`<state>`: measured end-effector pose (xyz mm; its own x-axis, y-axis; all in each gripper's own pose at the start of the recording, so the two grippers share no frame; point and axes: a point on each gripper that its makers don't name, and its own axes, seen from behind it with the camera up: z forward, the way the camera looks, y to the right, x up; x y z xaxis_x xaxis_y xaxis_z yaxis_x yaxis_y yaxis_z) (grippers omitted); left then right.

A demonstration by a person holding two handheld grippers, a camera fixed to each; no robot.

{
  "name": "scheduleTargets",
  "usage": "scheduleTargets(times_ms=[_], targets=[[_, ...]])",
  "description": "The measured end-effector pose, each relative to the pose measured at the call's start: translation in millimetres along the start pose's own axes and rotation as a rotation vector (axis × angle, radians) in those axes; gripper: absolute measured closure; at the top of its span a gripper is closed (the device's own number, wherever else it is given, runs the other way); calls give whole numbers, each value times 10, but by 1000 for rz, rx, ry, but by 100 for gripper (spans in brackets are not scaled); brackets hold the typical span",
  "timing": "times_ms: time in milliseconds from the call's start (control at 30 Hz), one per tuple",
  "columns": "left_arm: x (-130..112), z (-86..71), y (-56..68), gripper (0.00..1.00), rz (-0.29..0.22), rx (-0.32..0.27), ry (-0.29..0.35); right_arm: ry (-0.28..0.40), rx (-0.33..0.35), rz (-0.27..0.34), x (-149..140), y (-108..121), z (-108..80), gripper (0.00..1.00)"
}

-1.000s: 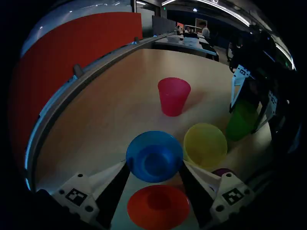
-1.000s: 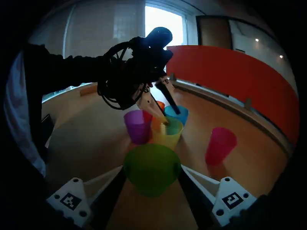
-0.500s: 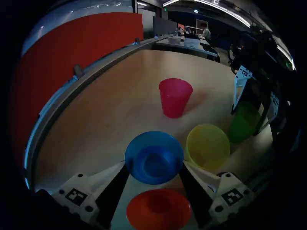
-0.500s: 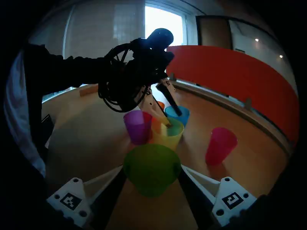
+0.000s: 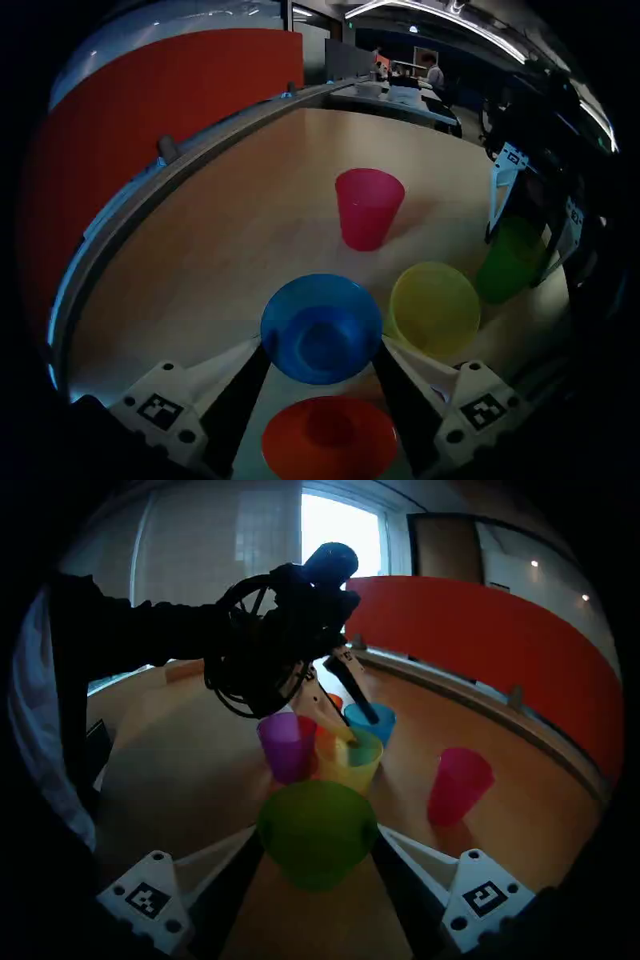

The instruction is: Pour water

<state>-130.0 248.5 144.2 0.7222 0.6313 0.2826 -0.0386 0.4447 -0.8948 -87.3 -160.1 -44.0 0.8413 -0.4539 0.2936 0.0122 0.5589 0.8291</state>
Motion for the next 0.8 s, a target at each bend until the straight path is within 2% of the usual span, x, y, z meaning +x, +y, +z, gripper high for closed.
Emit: scheduleTargets(times_ms=[367, 800], targets=[[95, -106, -30, 17, -11, 21, 50, 8, -7, -2, 65, -10, -22, 8], [326, -395, -31, 17, -26, 63, 148, 30, -16, -19, 253, -62, -70, 8]])
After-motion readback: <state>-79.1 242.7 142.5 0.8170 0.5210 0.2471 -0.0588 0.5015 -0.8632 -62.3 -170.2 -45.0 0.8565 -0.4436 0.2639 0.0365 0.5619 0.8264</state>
